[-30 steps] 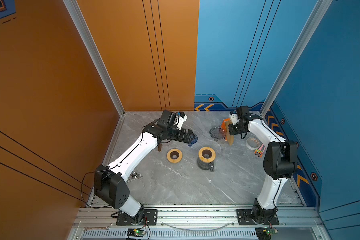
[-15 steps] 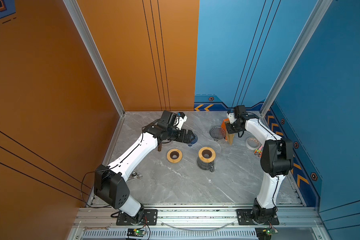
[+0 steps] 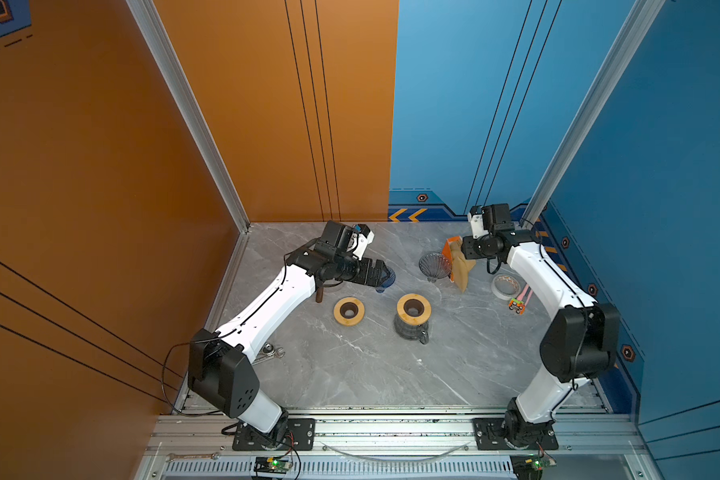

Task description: Place the coffee filter in the dripper

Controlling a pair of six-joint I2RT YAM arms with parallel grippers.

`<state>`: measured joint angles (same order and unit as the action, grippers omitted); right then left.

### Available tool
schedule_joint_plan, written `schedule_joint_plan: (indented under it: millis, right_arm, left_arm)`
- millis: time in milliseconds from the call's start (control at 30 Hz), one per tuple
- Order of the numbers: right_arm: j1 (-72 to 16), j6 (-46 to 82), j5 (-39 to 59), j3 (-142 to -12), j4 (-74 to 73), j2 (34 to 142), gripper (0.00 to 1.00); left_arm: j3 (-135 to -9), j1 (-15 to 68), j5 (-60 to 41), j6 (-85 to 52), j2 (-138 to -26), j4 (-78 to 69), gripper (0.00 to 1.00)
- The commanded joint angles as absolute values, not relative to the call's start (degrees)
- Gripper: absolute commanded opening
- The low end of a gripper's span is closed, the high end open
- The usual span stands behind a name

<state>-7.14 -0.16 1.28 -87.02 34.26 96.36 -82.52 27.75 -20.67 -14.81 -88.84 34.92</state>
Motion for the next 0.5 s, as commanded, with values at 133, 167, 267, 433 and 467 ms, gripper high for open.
schedule_joint_plan:
  millis: [133, 167, 267, 433, 467]
  right_arm:
    - [-9.0, 8.4, 4.9, -76.6, 30.6, 86.4, 0.29]
    - [-9.6, 9.7, 4.8, -74.3, 29.9, 84.6, 0.29]
    - [-12.2, 12.3, 5.6, -67.7, 27.6, 78.5, 0.30]
    - [-18.6, 16.4, 6.2, -56.4, 23.6, 66.5, 0.35]
    - [-20.0, 17.7, 5.8, -54.3, 23.0, 63.9, 0.36]
  left_arm:
    - [-81.3, 27.6, -19.5, -15.2, -87.6, 34.5, 0.98]
    - [-81.3, 27.6, -19.1, -15.3, -87.7, 34.5, 0.98]
    - [-81.2, 27.2, -18.3, -15.9, -88.4, 34.5, 0.98]
    - [-81.4, 26.6, -16.4, -18.0, -89.9, 34.7, 0.99]
    - [-81.5, 26.6, -15.5, -18.6, -90.2, 34.8, 0.99]
